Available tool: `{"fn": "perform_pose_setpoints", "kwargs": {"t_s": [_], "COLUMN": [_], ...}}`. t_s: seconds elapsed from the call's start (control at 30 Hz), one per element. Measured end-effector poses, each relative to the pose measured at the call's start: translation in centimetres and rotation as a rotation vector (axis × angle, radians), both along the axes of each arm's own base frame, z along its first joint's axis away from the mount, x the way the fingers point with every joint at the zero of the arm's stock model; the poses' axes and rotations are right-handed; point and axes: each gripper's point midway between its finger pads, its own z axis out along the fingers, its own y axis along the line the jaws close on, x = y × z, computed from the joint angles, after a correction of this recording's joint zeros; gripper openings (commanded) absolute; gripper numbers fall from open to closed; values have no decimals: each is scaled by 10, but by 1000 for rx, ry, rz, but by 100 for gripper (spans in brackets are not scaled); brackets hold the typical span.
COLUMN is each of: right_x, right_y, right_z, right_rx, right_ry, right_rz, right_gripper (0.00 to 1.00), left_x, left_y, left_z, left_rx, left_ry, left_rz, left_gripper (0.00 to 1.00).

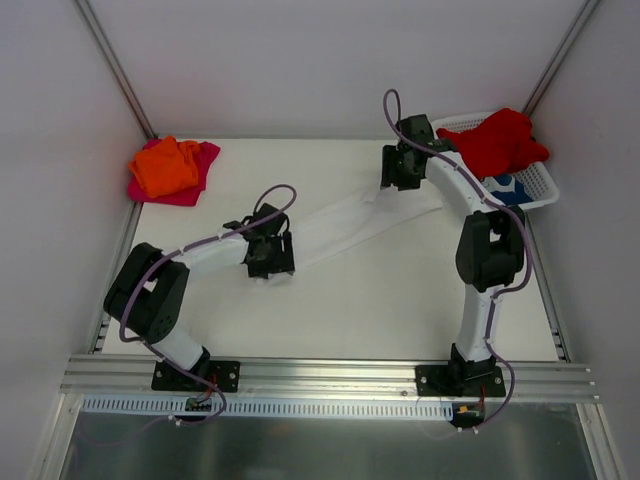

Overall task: Fold and stack the t-shirts
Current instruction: Rotate the tshirt 90 degrees

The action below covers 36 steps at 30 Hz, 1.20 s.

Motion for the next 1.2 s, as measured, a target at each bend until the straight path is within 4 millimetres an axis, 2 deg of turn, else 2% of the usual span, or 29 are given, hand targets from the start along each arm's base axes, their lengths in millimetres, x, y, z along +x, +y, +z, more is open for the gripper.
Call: {"fn": "perform_pose_setpoints", "kwargs": {"t_s": [0.13,0.4,0.6,0.77,0.93,1.2], "right_x": [1,-2,-31,-55,-52,-11], "right_y": [-5,-3,-6,-6,0,19], "right_z": [4,0,-39,-75,-95,-91], "right_rx": [12,45,49,56,86,166], "right_ry": [-4,3,96,194,232,215], "right_rz": [-11,-23,-41,-47,-36,-14], "right_gripper": [54,54,54,54,55,55], "left_x": [-36,-82,-105,-112,-113,-121], "left_y": [-8,-44,-87,-100,-101,-104], "left_z": [-1,-3,-3,-2,-2,-1], "left_rx": [-4,-3,-8,-15,-21,-49], "left_ry": [9,17,45,54,59,54], "left_rz": [-26,-94,-170,-184,-173,-159], "left_gripper": [68,68,68,68,68,68]}}
